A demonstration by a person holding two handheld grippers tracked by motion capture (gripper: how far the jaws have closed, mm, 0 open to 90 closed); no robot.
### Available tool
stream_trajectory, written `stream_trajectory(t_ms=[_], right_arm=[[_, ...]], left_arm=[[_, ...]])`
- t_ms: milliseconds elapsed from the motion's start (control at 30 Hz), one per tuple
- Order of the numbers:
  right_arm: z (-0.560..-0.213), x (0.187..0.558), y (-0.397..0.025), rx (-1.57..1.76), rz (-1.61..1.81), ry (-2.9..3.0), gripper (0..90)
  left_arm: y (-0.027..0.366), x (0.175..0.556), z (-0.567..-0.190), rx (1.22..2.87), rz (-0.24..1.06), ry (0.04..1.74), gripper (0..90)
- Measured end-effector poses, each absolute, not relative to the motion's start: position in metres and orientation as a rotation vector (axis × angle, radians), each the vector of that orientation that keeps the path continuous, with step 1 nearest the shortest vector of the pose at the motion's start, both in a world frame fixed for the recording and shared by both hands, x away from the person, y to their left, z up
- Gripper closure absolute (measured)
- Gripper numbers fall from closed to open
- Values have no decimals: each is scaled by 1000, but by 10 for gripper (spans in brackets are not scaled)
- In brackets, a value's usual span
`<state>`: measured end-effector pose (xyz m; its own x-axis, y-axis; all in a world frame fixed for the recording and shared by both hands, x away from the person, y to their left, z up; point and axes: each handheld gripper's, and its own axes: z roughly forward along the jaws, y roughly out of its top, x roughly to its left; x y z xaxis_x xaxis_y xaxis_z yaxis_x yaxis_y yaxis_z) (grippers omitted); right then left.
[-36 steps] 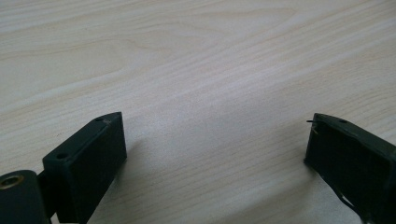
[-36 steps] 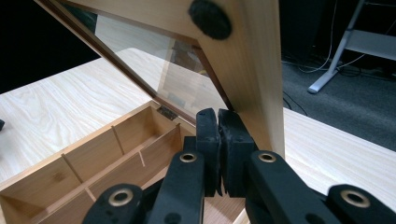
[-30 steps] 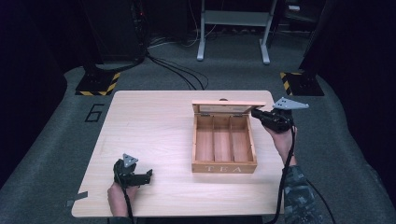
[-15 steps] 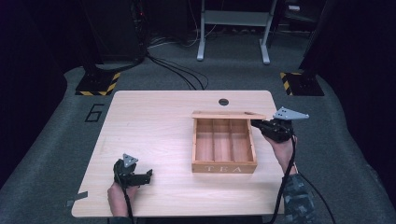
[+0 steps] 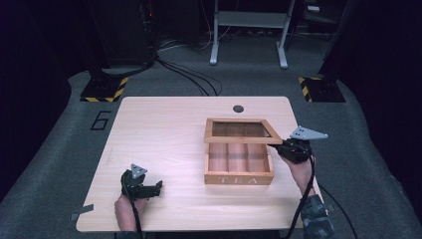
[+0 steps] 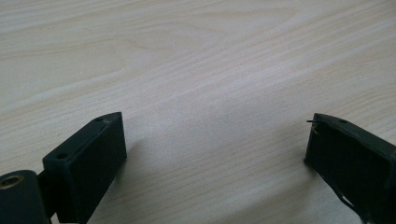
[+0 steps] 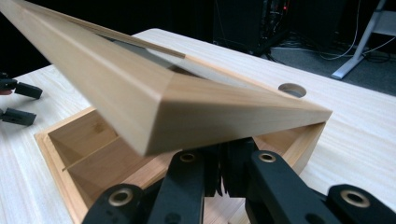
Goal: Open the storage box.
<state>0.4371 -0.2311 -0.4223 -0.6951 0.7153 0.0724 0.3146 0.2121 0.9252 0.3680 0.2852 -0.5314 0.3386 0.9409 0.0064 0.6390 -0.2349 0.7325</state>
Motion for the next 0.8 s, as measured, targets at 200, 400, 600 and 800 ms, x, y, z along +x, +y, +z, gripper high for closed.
stream_trajectory(t_ms=[200, 400, 600, 800], right_arm=[[-434, 432, -232, 980, 1489, 2127, 872], [-447, 427, -236, 1010, 1490, 2135, 872], [-459, 422, -236, 1020, 1484, 2145, 872], [-463, 415, -238, 1015, 1491, 2136, 873]], left_arm=[[285, 368, -531, 1968, 609, 1380, 49], [285, 368, -531, 1967, 609, 1380, 49], [285, 368, -531, 1968, 609, 1380, 49], [285, 368, -531, 1968, 608, 1380, 49]])
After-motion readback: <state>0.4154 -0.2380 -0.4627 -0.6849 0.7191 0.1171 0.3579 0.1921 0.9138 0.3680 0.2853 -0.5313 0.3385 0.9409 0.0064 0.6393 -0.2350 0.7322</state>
